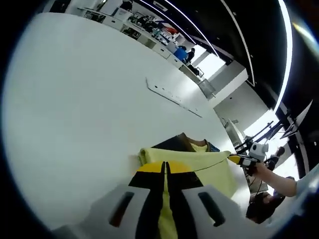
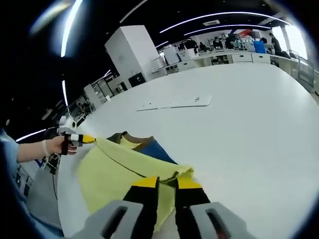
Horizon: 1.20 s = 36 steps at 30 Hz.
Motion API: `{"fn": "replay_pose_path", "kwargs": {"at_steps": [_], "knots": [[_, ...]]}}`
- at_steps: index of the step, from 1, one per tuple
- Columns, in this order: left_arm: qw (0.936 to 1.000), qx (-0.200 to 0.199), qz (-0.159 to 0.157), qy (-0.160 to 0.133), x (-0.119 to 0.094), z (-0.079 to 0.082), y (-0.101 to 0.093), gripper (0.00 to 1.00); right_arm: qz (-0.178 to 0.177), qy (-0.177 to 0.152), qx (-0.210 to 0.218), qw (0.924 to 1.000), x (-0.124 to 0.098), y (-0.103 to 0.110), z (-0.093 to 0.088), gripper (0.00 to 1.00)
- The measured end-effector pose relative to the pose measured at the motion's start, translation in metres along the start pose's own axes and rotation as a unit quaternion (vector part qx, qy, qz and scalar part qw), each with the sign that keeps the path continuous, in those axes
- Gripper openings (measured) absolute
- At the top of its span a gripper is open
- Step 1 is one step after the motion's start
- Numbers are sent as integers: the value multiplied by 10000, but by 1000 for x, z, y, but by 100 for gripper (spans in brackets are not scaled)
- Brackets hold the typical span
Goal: Fold the garment on the visible template until the final outline fits inside the template.
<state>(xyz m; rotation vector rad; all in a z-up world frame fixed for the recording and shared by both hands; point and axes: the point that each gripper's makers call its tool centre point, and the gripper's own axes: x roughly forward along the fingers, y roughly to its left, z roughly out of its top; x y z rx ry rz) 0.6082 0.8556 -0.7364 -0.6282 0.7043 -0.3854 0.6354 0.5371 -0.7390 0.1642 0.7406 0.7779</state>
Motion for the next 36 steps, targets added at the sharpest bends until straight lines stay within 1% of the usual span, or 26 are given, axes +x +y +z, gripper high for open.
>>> {"fn": "replay_pose_path", "kwargs": {"at_steps": [3, 5, 7, 9, 12, 13, 15, 17, 18, 19, 20, 22, 23, 24, 27, 29, 31, 32, 33, 34, 36], "knots": [[10000, -57, -9, -28, 2, 5, 2, 0, -23, -32, -19, 10000, 5, -2, 7, 8], [9998, -77, 19, -199, -1, 13, 3, 0, -39, -62, -29, 10000, 7, -4, 12, 7], [9996, -147, 54, -244, -4, 16, 5, 0, -27, -86, -8, 10000, 10, -5, 16, 7], [9996, -173, 109, -199, -7, 14, 9, 0, -31, -73, -14, 10000, 12, -6, 17, 6], [9995, -145, 291, -38, -12, 5, 19, 1, -53, -45, 15, 10000, 15, -10, 16, 6], [9995, -155, 271, 23, -14, 2, 19, 0, -62, -47, 28, 10000, 16, -11, 15, 6], [9989, -382, 164, 221, -15, -8, 15, 1, -50, -50, 71, 9999, 17, -10, 15, 6], [9988, -403, 107, 263, -13, -11, 13, 6, -52, -42, 72, 10000, 17, -10, 14, 6], [9985, -443, 111, 293, -12, -13, 13, 12, -43, -42, 73, 10000, 17, -9, 13, 6], [9982, -458, 151, 358, -10, -16, 13, 14, -34, -39, 86, 9999, 17, -8, 13, 5], [9983, -417, 130, 379, -9, -17, 12, 13, -28, -34, 91, 9999, 18, -8, 12, 5], [9982, -424, 132, 413, -6, -18, 12, 4, -19, -35, 101, 9999, 18, -7, 12, 5], [9979, -518, 100, 368, -6, -16, 10, 0, -14, -29, 108, 9999, 19, -6, 12, 5], [9972, -687, 74, 302, -4, -14, 8, 0, -15, -30, 95, 9999, 19, -6, 12, 5], [9953, -940, -168, 164, -1, -7, -4, 0, -1, -33, 75, 10000, 19, -6, 12, 5], [9929, -1113, -425, 19, 2, 1, -13, 0, -11, -42, 84, 10000, 18, -7, 12, 5], [9913, -1271, -310, -143, 6, 8, -9, 0, -24, -55, 101, 9999, 18, -9, 12, 5], [9902, -1335, -300, -297, 7, 13, -9, 0, -30, -57, 116, 9999, 18, -10, 12, 5], [9884, -1436, -294, -393, 9, 17, -9, 0, -36, -61, 121, 9999, 18, -10, 12, 5], [9850, -1645, -212, -481, 10, 20, -4, 0, -44, -67, 122, 9999, 17, -11, 12, 5], [9816, -1812, -121, -590, 13, 24, 3, 0, -92, -79, 145, 9998, 17, -14, 13, 5]]}}
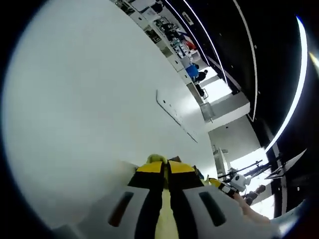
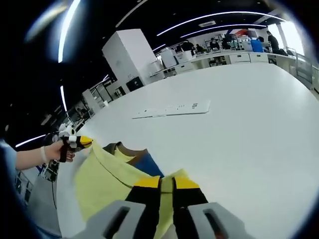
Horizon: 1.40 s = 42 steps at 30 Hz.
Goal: Fold the garment on the visible template until the final outline fits inside the template.
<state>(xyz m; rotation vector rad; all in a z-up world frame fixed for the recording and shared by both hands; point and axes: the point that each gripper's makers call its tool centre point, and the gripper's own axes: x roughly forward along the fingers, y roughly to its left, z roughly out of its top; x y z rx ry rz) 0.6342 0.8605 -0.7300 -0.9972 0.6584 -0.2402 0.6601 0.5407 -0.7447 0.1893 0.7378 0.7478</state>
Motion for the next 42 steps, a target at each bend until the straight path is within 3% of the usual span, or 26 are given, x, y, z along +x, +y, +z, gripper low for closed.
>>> {"fn": "replay_pose_path", "kwargs": {"at_steps": [3, 7, 10, 14, 18, 22, 25, 28, 31, 33, 37, 39, 42], "knots": [[9994, -324, 85, -45, 3, 2, 7, 0, -31, -16, 41, 10000, 0, -2, 0, 5], [9994, -240, 231, -76, 6, 2, 12, 0, -56, -32, 64, 10000, -1, -3, 0, 5], [9998, -126, 145, -99, 9, 5, 8, 0, -44, -54, 93, 9999, -2, -3, 0, 4], [9989, -178, 171, -386, 10, 18, 9, 4, -67, -68, 135, 9999, 0, -7, 0, 5], [9992, -213, 35, -339, 9, 18, 6, 0, -112, -97, 150, 9998, 0, -9, 1, 6], [9989, 271, 244, -292, 6, 16, 12, 20, -108, -150, 109, 9998, -1, -8, 5, 11], [9984, 486, 168, -215, 3, 15, 11, 22, -89, -154, 25, 9998, -3, -5, 5, 16], [9974, 705, 104, -140, 1, 11, 7, 32, -76, -163, -76, 9998, -4, -2, 4, 28], [9891, 1467, 157, -22, -3, 6, 5, 49, -67, -142, -255, 9996, -8, 2, 1, 42], [9859, 1656, 204, 92, -6, 1, 4, 59, -72, -139, -322, 9994, -11, 4, -1, 52], [9740, 2258, 62, 182, -11, -5, -6, 72, -121, -100, -469, 9988, -17, 5, -4, 69], [9688, 2464, 9, 280, -14, -9, -11, 84, -139, -99, -502, 9986, -19, 6, -5, 76], [9552, 2931, -20, 408, -18, -15, -16, 95, -154, -164, -508, 9985, -25, 7, -4, 84]]}}
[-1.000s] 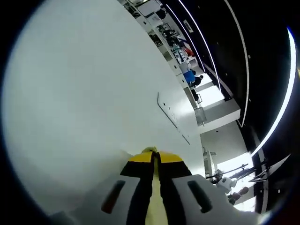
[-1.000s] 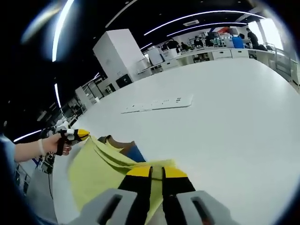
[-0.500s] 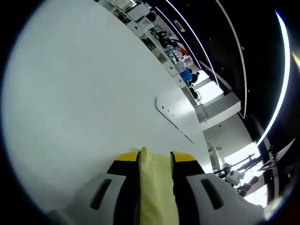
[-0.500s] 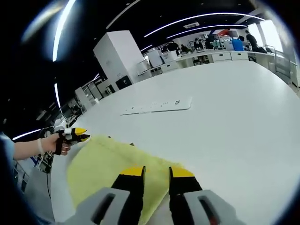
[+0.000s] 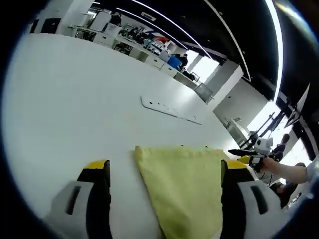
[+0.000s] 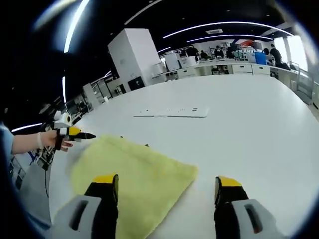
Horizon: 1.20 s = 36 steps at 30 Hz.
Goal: Fold the garment on the visible template until the final outline fits inside the template.
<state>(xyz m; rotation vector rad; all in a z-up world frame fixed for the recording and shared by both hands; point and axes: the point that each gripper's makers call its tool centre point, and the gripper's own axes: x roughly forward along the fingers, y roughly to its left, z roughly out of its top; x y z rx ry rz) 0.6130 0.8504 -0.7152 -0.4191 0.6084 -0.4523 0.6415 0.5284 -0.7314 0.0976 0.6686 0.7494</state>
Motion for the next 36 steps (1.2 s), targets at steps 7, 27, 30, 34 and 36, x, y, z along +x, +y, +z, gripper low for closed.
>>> {"fn": "replay_pose_path", "kwargs": {"at_steps": [7, 27, 30, 34, 36], "knots": [[9963, 787, -201, 285, -16, -15, -19, 94, -23, 46, -4, 10000, -16, 7, -8, 82], [9900, 1042, -461, 828, -52, -59, -27, 79, 168, 231, -94, 9995, -59, 27, -45, 72], [9885, 1104, -461, 924, -60, -69, -27, 75, 220, 362, -228, 9988, -66, 32, -56, 68], [9893, 1011, -468, 946, -67, -77, -24, 72, 305, 483, -317, 9979, -73, 40, -68, 61], [9887, 1004, -460, 1012, -71, -82, -24, 70, 349, 543, -415, 9971, -77, 45, -74, 57]]}}
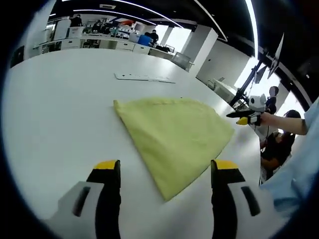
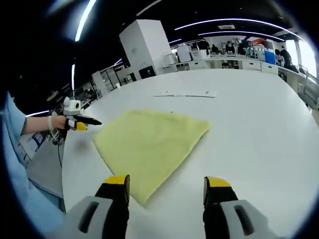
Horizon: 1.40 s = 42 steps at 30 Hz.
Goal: Fold the garment on the visible template until the final outline fits inside the template.
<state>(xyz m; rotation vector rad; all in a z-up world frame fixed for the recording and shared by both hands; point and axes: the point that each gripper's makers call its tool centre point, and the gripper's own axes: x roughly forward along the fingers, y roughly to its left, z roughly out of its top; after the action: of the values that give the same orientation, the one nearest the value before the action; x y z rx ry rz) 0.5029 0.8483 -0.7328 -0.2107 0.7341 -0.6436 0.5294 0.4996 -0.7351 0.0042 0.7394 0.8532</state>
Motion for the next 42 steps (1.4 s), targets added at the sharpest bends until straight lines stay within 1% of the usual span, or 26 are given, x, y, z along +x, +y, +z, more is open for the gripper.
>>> {"fn": "replay_pose_path", "kwargs": {"at_steps": [1, 6, 12, 16, 17, 18, 20, 24, 27, 30, 32, 39, 42], "knots": [[10000, 7, -21, 6, -2, -3, -2, 70, 19, 64, -93, 9999, -1, 3, -4, 55], [10000, -21, -2, 62, -7, -14, -4, 67, 61, 180, -174, 9997, -5, 11, -18, 53], [9998, -128, 27, 114, -10, -27, -7, 64, 130, 156, -180, 9996, -11, 18, -24, 48], [9997, -201, 25, 129, -10, -33, -9, 57, 139, 132, -230, 9996, -13, 19, -25, 44], [9998, -189, 22, 77, -9, -32, -9, 55, 154, 130, -213, 9996, -13, 19, -26, 44], [9997, -236, 29, 91, -9, -33, -9, 53, 152, 128, -200, 9996, -13, 20, -26, 43], [9991, -434, 24, 15, -8, -32, -10, 49, 167, 133, -214, 9995, -12, 21, -29, 40], [9991, -414, 28, 68, -6, -35, -12, 42, 230, 186, -315, 9991, -6, 22, -35, 33], [9987, -510, -22, 83, -5, -38, -15, 36, 235, 195, -383, 9988, -1, 21, -36, 27], [9982, -595, -57, 105, -5, -40, -17, 29, 203, 211, -489, 9984, 3, 20, -37, 18], [9979, -628, -62, 114, -6, -41, -17, 26, 245, 215, -471, 9984, 5, 19, -39, 13], [9971, -759, -48, 57, -6, -40, -15, 19, 308, 270, -613, 9973, 7, 20, -43, 9], [9966, -828, -19, 42, -7, -40, -14, 14, 298, 192, -750, 9966, 7, 20, -39, 5]]}}
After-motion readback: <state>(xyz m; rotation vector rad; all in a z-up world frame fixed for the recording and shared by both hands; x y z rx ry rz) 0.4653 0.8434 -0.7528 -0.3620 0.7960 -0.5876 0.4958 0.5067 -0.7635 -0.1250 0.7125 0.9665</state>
